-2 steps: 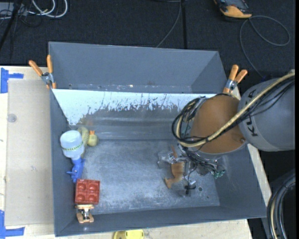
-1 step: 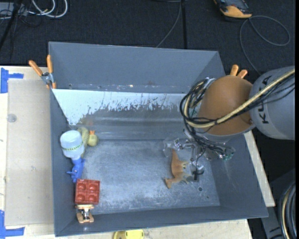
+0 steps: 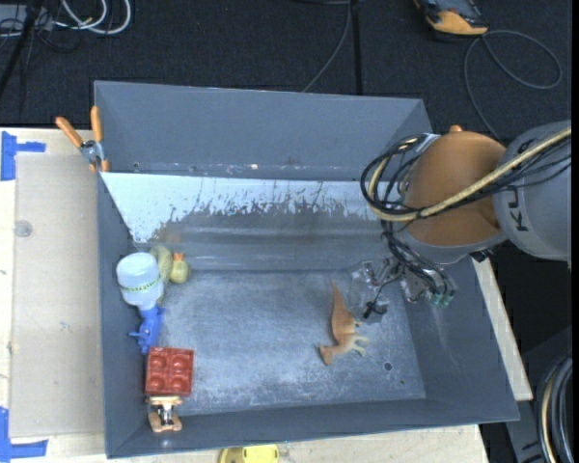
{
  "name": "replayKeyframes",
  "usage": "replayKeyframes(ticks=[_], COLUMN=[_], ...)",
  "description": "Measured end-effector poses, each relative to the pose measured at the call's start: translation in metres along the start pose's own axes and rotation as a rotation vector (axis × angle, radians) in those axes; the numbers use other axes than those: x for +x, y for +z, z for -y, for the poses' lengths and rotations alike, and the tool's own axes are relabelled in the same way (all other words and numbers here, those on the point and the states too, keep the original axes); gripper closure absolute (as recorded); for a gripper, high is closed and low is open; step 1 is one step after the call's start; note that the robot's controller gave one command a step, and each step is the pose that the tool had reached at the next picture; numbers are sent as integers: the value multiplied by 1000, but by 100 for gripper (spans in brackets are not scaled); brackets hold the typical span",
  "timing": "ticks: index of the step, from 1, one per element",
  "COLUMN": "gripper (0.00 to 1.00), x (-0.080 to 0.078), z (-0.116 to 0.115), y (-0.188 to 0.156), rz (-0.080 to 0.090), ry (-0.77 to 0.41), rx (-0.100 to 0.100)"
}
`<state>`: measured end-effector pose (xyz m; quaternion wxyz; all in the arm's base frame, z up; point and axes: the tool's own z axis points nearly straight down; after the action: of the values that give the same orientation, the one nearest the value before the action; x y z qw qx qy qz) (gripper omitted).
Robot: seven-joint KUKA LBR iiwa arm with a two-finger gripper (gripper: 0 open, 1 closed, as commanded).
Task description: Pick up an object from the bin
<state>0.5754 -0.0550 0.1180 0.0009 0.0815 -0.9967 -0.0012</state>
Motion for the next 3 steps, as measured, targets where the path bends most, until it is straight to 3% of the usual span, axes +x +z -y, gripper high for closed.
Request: replayKeyframes(ticks=[1,2,3], gripper=[0,0,0], x=[0,0,3], z=[0,0,-8], y=[0,0,18], rz=[0,0,4], ry=[1,1,-155], rx=[0,0,2])
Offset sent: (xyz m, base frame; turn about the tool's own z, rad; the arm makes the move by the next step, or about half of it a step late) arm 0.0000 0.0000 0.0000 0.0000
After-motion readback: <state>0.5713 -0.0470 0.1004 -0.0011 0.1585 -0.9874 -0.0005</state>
